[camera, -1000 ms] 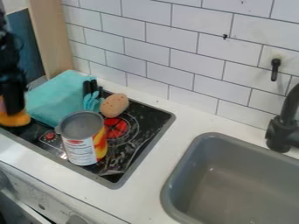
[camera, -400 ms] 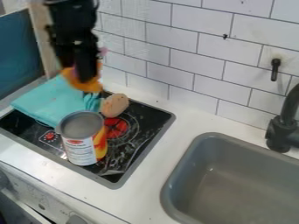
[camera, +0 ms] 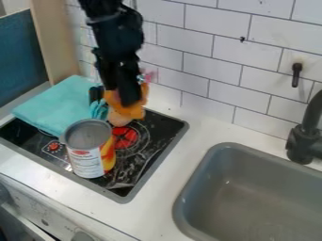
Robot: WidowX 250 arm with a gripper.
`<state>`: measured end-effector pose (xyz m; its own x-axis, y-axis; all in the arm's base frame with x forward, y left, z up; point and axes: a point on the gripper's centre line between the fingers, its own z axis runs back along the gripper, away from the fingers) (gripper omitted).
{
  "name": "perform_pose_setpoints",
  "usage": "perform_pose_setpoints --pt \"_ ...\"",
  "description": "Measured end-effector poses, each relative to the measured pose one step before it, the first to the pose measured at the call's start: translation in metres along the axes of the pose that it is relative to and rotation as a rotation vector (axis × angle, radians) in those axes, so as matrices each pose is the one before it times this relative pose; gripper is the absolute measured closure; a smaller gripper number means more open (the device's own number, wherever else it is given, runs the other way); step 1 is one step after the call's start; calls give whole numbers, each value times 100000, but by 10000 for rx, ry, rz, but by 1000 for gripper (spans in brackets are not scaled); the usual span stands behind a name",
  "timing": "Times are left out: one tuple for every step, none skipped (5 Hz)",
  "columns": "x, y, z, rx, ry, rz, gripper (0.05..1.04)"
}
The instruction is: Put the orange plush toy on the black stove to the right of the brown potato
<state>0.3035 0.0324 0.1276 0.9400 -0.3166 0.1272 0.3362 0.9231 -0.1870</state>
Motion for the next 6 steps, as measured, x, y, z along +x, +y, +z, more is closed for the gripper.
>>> perform_pose_setpoints --pt "667 -402 -1849 -167 261 -120 553" --pt "1062 -416 -639 479 164 -94 553" --pt "922 531 -899 201 130 153 553" --pt "1153 741 -1242 339 230 186 553" --pt "669 438 -1274 51 272 128 553" --pt "645 828 -1621 41 371 193 553"
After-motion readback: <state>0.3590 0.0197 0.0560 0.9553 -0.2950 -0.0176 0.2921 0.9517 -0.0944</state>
